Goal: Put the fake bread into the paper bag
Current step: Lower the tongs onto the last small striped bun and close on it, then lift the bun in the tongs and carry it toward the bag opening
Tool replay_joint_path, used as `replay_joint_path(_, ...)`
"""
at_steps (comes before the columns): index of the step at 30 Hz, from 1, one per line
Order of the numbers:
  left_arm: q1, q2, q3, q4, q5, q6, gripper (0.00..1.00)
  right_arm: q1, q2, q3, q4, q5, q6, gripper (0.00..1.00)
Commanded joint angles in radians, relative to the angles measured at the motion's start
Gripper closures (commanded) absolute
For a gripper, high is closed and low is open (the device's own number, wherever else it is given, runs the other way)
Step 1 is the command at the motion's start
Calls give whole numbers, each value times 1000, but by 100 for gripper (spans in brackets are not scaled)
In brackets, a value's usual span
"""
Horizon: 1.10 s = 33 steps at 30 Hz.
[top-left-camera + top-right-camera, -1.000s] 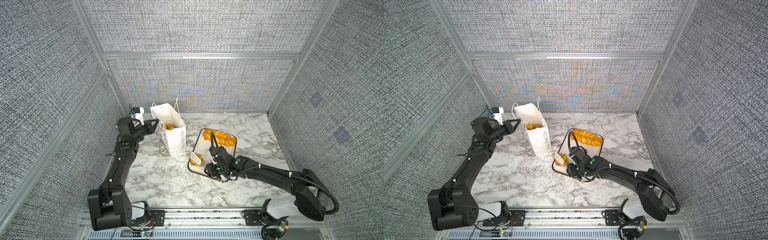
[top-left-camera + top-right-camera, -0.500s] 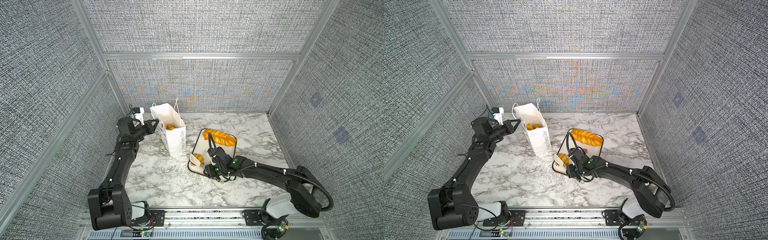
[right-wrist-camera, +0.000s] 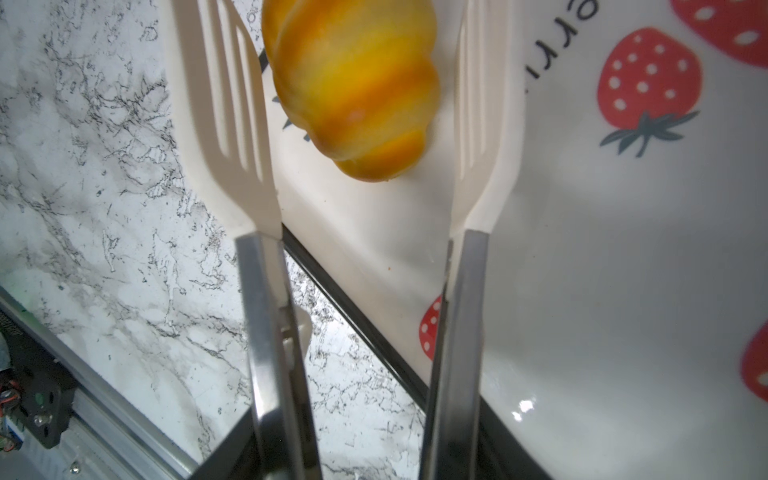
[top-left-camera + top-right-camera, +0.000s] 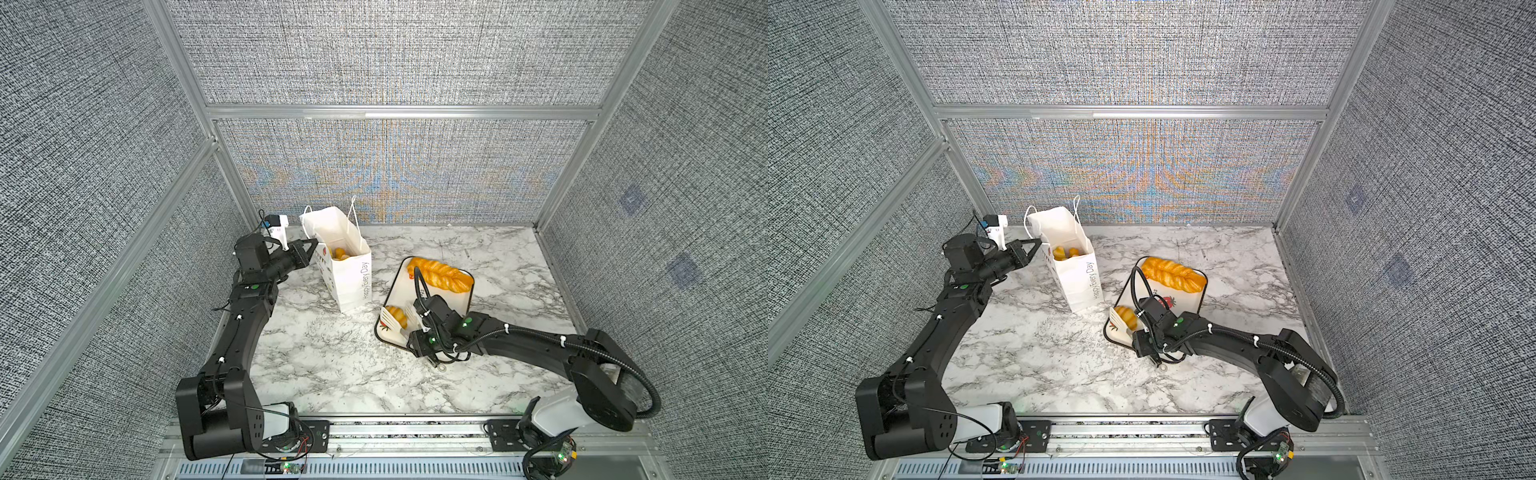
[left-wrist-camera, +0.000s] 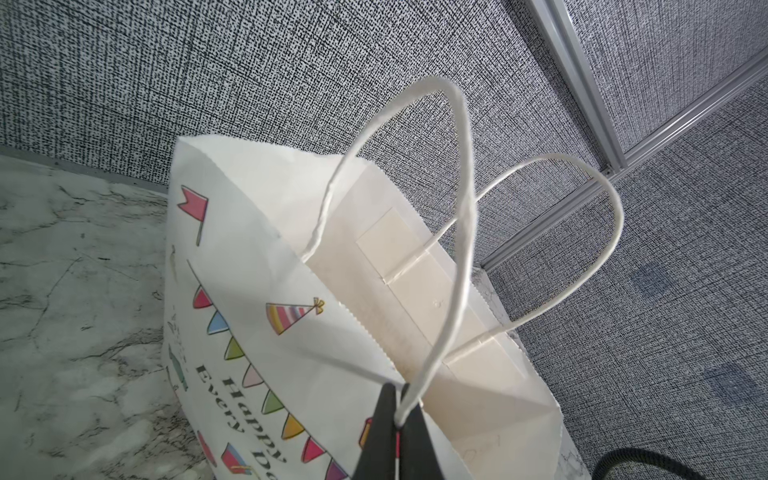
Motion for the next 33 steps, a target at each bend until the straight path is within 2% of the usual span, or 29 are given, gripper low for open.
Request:
replay_joint_path(1, 1, 2, -3, 22, 14, 1, 99, 1, -14, 1, 17, 4, 0, 47)
replay_joint_path(12, 1, 2, -4, 22, 14, 0, 99, 1, -66, 1, -19, 36, -7, 58)
replay_joint_path(33, 1, 0, -3, 23, 14, -1, 99, -1, -193, 35, -20, 167, 31, 65)
